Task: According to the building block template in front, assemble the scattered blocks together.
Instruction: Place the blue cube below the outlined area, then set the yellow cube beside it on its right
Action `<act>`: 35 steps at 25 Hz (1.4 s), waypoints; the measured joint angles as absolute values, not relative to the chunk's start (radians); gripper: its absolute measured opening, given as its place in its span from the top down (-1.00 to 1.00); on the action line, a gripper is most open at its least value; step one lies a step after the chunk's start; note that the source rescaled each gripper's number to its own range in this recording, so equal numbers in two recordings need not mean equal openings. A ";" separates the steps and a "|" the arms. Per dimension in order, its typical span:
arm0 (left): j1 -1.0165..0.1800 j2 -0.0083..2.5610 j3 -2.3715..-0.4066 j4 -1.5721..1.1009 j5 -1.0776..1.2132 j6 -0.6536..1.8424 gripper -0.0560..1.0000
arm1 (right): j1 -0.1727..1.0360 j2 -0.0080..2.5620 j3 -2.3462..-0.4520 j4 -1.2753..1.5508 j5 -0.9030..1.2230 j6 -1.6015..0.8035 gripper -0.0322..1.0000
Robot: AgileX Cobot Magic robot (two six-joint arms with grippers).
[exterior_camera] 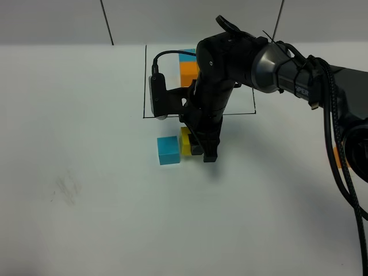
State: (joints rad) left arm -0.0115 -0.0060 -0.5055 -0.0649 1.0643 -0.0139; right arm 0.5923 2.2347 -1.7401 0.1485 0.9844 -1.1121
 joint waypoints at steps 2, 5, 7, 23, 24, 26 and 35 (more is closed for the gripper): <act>-0.012 -0.006 -0.505 -0.065 1.064 -0.014 0.89 | 0.592 2.240 -1.741 0.149 0.984 -1.112 -0.10; -0.012 -0.006 -0.505 -0.065 1.064 -0.014 0.89 | 0.592 2.246 -1.746 0.151 0.981 -1.112 -0.10; -0.012 -0.006 -0.505 -0.065 1.064 -0.014 0.89 | 0.592 2.246 -1.746 0.152 0.981 -1.112 -0.10; -0.012 -0.006 -0.505 -0.065 1.064 -0.014 0.89 | 0.593 2.246 -1.746 0.154 0.977 -1.119 -0.10; -0.012 -0.006 -0.505 -0.065 1.064 -0.014 0.89 | 0.593 2.247 -1.746 0.154 0.977 -1.120 -0.10; -0.012 -0.006 -0.505 -0.065 1.064 -0.014 0.89 | 0.593 2.255 -1.746 0.154 0.972 -1.120 -0.10; -0.012 -0.006 -0.505 -0.065 1.064 -0.014 0.89 | 0.593 2.266 -1.747 0.154 0.964 -1.120 -0.10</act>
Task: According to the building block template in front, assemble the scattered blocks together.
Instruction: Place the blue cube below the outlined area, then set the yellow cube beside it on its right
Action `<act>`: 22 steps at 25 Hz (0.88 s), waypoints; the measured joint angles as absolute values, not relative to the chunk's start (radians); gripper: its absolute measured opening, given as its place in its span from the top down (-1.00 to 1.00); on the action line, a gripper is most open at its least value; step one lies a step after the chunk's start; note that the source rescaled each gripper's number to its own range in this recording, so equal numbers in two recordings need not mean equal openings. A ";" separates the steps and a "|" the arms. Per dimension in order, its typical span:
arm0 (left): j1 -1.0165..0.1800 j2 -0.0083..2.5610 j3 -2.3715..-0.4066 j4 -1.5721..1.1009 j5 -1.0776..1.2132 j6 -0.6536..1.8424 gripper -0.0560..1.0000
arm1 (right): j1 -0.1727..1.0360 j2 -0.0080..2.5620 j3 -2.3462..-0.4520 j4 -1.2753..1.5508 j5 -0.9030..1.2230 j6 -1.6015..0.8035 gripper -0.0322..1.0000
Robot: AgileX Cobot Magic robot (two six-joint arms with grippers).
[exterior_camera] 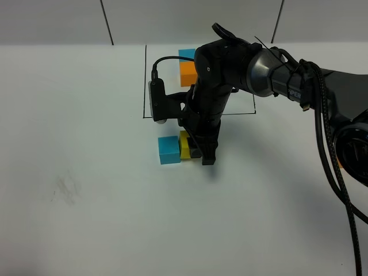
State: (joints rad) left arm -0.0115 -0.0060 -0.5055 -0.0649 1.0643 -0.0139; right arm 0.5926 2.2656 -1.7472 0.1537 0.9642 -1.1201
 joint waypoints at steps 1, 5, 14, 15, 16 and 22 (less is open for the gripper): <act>-0.012 -0.006 -0.505 -0.065 1.064 -0.014 0.89 | 0.593 2.266 -1.747 0.154 0.964 -1.122 -0.10; -0.012 -0.006 -0.505 -0.065 1.064 -0.012 0.89 | 0.593 2.266 -1.747 0.154 0.963 -1.123 -0.10; -0.012 -0.006 -0.505 -0.065 1.064 -0.011 0.89 | 0.593 2.288 -1.771 0.151 0.964 -1.124 -0.10; -0.012 -0.006 -0.505 -0.065 1.064 -0.011 0.89 | 0.593 2.300 -1.788 0.151 0.974 -1.124 -0.10; -0.012 -0.006 -0.505 -0.065 1.064 -0.011 0.89 | 0.593 2.313 -1.802 0.151 0.986 -1.124 -0.10; -0.012 -0.006 -0.505 -0.064 1.064 -0.011 0.89 | 0.593 2.349 -1.867 0.152 1.033 -1.124 -0.10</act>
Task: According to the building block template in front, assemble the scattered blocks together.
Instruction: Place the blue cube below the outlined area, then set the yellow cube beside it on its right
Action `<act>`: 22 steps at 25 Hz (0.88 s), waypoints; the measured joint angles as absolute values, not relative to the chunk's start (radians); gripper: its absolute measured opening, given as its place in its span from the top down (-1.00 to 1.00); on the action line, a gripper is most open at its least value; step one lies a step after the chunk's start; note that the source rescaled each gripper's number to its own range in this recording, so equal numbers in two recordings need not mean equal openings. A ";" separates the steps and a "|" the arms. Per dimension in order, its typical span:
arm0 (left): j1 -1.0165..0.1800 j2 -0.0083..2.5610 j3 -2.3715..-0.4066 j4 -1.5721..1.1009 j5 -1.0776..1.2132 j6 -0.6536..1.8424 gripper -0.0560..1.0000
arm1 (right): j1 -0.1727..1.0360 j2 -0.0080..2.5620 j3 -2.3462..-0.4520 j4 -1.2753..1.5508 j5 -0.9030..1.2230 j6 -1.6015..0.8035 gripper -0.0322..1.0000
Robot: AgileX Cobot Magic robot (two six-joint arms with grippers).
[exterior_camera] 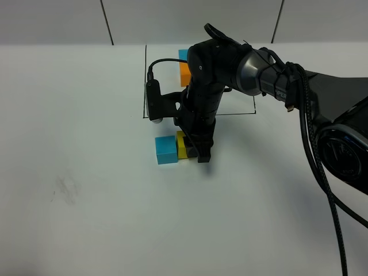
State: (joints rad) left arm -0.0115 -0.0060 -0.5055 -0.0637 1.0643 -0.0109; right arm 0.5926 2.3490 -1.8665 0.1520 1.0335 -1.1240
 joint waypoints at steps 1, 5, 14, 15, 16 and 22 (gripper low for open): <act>-0.012 -0.006 -0.505 -0.063 1.064 -0.011 0.89 | 0.593 2.350 -1.867 0.152 1.036 -1.124 -0.10; -0.012 -0.006 -0.505 -0.050 1.064 -0.011 0.89 | 0.593 2.354 -1.868 0.154 1.037 -1.124 -0.10; -0.012 -0.006 -0.505 -0.042 1.064 -0.011 0.89 | 0.593 2.371 -1.878 0.167 1.040 -1.091 -0.10; -0.012 -0.006 -0.505 -0.042 1.064 -0.011 0.89 | 0.593 2.372 -1.878 0.169 1.039 -1.084 -0.10; -0.012 -0.006 -0.505 -0.042 1.064 -0.011 0.89 | 0.593 2.372 -1.878 0.170 1.037 -1.071 -0.10; -0.012 -0.006 -0.505 -0.041 1.064 -0.011 0.89 | 0.597 2.383 -1.884 0.169 1.035 -1.023 -0.10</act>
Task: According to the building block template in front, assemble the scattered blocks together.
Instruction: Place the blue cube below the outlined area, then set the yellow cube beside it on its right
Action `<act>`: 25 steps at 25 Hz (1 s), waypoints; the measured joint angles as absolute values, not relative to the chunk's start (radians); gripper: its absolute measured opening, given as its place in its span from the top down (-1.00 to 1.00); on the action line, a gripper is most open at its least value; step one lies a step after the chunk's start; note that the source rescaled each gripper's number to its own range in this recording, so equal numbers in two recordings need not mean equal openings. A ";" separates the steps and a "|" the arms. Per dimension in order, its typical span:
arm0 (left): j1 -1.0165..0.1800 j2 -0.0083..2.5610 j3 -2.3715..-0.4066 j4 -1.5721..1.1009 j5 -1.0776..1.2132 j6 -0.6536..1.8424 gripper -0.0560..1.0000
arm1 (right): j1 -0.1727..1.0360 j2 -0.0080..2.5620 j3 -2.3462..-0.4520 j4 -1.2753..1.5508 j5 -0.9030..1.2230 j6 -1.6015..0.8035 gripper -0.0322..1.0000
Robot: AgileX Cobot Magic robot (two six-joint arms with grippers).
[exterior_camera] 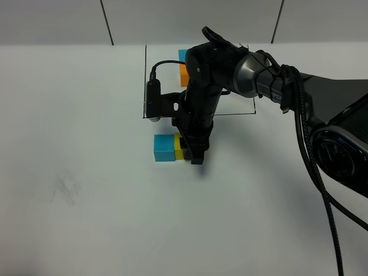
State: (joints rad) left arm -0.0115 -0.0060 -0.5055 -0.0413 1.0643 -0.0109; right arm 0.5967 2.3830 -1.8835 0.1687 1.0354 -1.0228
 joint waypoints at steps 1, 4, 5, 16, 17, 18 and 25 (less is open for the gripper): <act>-0.012 -0.006 -0.505 -0.040 1.064 -0.011 0.89 | 0.599 2.385 -1.886 0.167 1.036 -1.019 -0.10; -0.012 -0.006 -0.505 -0.039 1.064 -0.011 0.89 | 0.601 2.394 -1.888 0.162 1.035 -1.017 -0.10; -0.012 -0.006 -0.505 -0.039 1.064 -0.011 0.89 | 0.601 2.395 -1.888 0.162 1.033 -1.017 -0.10; -0.012 -0.006 -0.505 -0.039 1.064 -0.011 0.89 | 0.601 2.400 -1.889 0.162 1.029 -0.991 -0.10; -0.012 -0.006 -0.505 -0.039 1.064 -0.011 0.89 | 0.601 2.400 -1.889 0.162 1.029 -0.990 -0.10; -0.012 -0.006 -0.505 -0.039 1.064 -0.011 0.89 | 0.601 2.400 -1.889 0.162 1.029 -0.989 -0.10; -0.012 -0.006 -0.505 -0.039 1.064 -0.011 0.89 | 0.608 2.401 -1.901 0.154 1.009 -0.901 -0.55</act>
